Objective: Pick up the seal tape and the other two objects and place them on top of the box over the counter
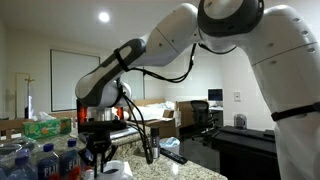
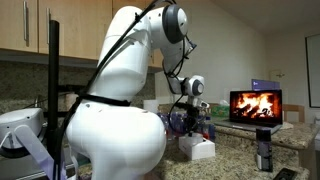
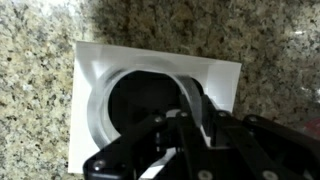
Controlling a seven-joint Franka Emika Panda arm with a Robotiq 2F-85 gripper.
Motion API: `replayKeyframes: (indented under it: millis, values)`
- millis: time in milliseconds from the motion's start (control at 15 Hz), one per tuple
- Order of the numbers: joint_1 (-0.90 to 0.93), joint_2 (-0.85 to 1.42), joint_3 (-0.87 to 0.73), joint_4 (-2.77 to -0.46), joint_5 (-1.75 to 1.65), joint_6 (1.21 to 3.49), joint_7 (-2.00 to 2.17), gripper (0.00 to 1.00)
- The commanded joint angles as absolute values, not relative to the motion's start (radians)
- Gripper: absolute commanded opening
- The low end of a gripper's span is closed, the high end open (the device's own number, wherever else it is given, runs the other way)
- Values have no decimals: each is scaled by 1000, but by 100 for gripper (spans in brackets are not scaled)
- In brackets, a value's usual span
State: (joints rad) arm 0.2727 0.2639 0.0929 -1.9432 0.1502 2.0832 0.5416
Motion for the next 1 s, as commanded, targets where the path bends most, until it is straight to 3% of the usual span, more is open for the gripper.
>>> replayKeyframes:
  millis: [0,67,133,733,933]
  values:
    - [266,250,111,-1961,152,2121,555,15]
    - [267,253,113,-1956,153,2124,557,24]
    - [267,257,115,-1950,154,2126,556,40]
    - [277,161,116,-2015,136,2168,670,96]
    - [265,65,126,-2053,132,2145,643,100]
